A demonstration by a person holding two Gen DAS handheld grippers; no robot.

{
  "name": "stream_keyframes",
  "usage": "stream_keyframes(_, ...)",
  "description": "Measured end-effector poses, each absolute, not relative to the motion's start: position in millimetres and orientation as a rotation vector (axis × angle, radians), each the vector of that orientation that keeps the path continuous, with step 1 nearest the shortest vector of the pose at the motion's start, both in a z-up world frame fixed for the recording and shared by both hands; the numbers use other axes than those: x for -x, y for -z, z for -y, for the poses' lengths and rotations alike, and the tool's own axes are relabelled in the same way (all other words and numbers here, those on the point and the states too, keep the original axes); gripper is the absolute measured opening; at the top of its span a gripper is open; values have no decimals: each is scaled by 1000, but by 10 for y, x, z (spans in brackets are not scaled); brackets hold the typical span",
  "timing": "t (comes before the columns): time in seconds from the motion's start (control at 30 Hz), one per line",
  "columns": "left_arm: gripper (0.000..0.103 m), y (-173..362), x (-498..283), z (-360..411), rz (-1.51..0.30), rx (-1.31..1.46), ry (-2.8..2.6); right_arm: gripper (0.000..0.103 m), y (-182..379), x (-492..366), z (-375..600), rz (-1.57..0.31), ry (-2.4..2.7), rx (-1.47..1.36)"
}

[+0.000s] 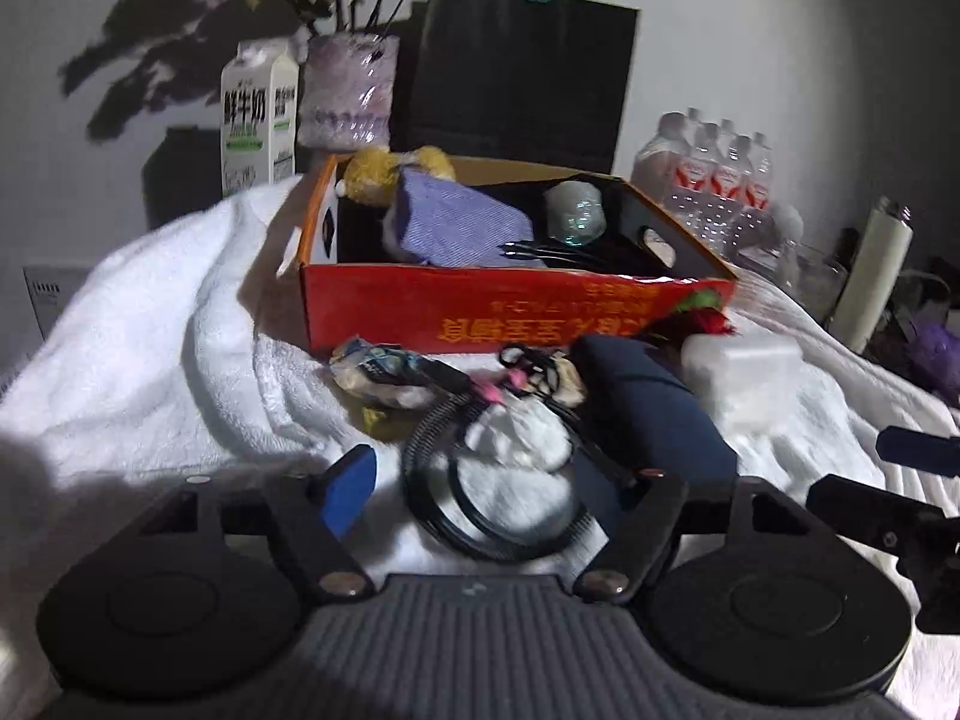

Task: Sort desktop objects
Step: 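Grasp the black braided cable with the left tool while the right tool grasps the navy zippered pouch, then carry the cable with the left tool into the box while the right tool places the navy pouch there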

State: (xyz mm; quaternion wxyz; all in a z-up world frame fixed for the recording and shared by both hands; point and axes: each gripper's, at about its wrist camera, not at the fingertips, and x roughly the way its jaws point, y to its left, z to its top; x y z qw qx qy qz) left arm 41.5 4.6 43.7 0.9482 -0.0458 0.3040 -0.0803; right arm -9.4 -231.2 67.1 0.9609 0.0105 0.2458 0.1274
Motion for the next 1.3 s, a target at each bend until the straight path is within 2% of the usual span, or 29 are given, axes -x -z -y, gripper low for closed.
stream_keyframes(0.03,65,-405,-507,-106,-636,111,167,90,-661,20,2281,-502,-256,-25)
stream_keyframes(0.17,39,-322,-693,-189,-656,65,189,88,-556,-253,2128,-552,-268,-60)
stream_keyframes(0.2,36,-319,-711,-190,-660,55,202,85,-527,-298,2075,-562,-274,-63)
stream_keyframes(0.43,38,-199,-889,-106,-694,40,257,80,-324,-508,1697,-588,-239,40)
stream_keyframes(0.5,28,-217,-865,-126,-695,49,254,78,-276,-518,1703,-588,-238,32)
stream_keyframes(0.63,24,-316,-670,-160,-670,63,245,68,-306,-523,1799,-597,-256,-30)
stream_keyframes(0.73,21,-447,-428,-185,-660,92,285,65,-364,-421,1807,-599,-272,-14)
stream_keyframes(0.8,15,-551,-185,-217,-635,105,291,64,-425,-264,1830,-594,-295,0)
stream_keyframes(0.93,12,-664,294,-393,-630,209,286,64,-523,191,1971,-603,-359,-22)
stream_keyframes(1.07,8,-605,677,-593,-707,345,323,65,-516,687,2064,-640,-392,35)
stream_keyframes(1.17,7,-488,878,-599,-769,305,293,65,-487,1006,2137,-665,-420,72)
stream_keyframes(1.3,13,-380,939,-610,-780,273,246,71,-450,1118,2119,-683,-384,100)
